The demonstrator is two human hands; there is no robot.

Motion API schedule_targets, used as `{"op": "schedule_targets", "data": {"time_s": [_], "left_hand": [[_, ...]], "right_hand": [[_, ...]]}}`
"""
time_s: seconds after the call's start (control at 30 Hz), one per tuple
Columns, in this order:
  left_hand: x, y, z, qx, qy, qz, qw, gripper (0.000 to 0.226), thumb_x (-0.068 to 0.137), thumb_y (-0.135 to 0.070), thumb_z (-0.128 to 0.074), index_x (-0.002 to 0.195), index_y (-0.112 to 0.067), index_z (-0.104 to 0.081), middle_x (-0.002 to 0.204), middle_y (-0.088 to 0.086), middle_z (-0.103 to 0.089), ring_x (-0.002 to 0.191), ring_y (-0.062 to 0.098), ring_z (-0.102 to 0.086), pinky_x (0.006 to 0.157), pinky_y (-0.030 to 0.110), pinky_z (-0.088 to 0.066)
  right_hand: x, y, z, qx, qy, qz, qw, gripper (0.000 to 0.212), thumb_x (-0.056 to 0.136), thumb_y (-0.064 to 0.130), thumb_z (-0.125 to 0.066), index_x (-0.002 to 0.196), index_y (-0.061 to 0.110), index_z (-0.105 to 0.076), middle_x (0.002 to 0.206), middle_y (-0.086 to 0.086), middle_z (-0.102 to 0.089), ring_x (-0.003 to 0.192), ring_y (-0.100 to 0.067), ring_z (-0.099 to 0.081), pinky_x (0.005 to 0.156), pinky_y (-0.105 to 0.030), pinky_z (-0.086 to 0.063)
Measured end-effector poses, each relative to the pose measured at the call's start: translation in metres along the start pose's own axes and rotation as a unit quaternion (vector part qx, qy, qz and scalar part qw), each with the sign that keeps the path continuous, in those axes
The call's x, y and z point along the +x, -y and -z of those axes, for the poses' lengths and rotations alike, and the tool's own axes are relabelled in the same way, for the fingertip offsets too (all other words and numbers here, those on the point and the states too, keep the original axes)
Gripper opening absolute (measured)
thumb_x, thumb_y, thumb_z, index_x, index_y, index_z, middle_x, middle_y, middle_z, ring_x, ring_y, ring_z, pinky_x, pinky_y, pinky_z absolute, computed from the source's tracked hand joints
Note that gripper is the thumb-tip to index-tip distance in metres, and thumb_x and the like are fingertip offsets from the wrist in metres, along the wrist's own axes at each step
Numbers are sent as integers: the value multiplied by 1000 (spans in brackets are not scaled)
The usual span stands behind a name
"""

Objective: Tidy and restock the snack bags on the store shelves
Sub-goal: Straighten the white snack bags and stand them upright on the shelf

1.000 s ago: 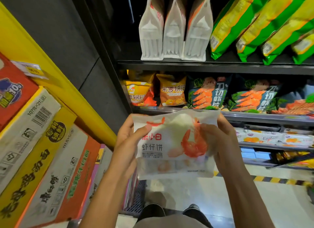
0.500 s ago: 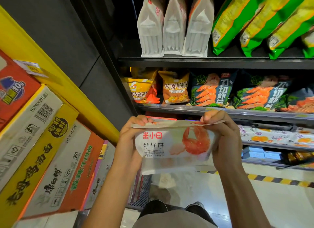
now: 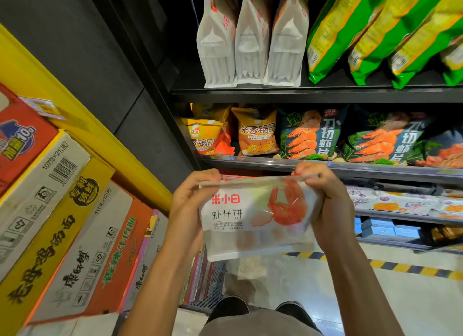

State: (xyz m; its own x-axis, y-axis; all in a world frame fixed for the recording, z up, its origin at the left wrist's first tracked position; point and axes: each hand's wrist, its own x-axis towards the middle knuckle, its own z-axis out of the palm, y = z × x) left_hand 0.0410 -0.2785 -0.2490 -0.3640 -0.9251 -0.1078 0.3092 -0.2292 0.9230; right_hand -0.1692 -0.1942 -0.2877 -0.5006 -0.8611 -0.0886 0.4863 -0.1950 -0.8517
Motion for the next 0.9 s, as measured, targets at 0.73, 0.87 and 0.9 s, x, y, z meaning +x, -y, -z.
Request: {"op": "schedule_targets", "data": {"time_s": [0.73,0.87,0.9], "left_hand": [[-19,-17,-22,29,248,50,967,72,102,-61,-37,161,-19,-30,167,-2,-32,156,18,-24,128,55,-7],[-24,-18,-20,-35,269,83,959,68,101,-64,-37,160,-32,-33,167,-8,-30,156,15,-22,129,46,-14],[-24,-18,-19,-39,269,85,959,67,100,-65,-38,159,-34,-34,167,-9,-30,156,15,-23,129,44,-15]], "right_hand": [[16,-51,-1,-188,-71,-208,957,35,104,57,-47,130,44,-66,118,6,-76,108,-15,-71,92,-44,-58],[21,-54,1,-211,-41,-175,961,30,105,58,-43,129,57,-61,122,19,-72,121,-10,-63,108,-49,-50],[20,-54,0,-201,-34,-170,964,31,105,59,-43,130,57,-61,124,20,-71,122,-10,-63,109,-49,-49]]}}
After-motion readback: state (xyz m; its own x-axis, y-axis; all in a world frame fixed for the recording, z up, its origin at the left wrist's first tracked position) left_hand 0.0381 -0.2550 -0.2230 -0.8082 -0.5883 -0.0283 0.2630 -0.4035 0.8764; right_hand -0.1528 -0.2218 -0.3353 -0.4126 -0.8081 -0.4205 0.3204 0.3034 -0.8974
